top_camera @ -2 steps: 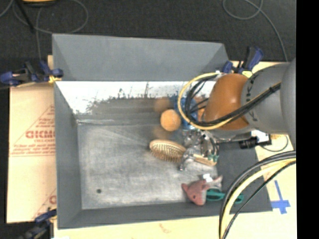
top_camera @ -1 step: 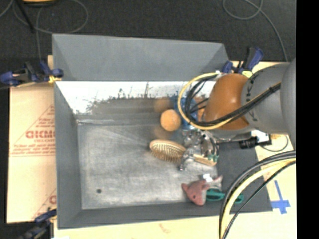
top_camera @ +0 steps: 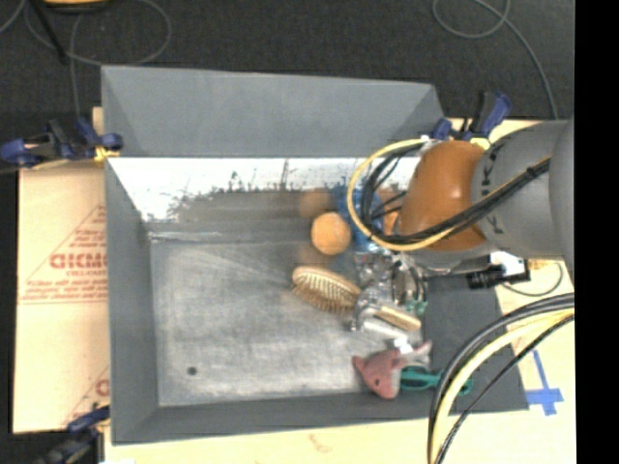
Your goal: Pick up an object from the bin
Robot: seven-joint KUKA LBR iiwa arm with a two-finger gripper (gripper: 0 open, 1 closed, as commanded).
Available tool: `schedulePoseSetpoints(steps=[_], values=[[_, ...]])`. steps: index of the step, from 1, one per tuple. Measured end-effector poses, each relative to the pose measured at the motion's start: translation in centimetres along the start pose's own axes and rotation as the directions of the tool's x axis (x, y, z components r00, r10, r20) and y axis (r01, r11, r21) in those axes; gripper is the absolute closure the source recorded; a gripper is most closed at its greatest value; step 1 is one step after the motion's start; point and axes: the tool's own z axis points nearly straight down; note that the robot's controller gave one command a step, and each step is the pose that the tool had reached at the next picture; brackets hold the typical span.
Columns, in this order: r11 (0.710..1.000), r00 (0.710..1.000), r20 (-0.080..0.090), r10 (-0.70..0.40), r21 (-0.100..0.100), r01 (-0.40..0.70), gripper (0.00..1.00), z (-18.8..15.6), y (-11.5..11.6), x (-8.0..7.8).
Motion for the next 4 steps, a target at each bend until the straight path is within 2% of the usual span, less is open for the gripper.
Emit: schedulePoseSetpoints(steps=[1, 4], values=[[1.0, 1.0, -0.007, 0.0, 0.001, 0.0, 1.0, -1.8, -0.1, 0.1], [1.0, 1.0, -0.001, -0.003, 0.0, 0.003, 1.0, -6.1, 0.0, -0.1]])
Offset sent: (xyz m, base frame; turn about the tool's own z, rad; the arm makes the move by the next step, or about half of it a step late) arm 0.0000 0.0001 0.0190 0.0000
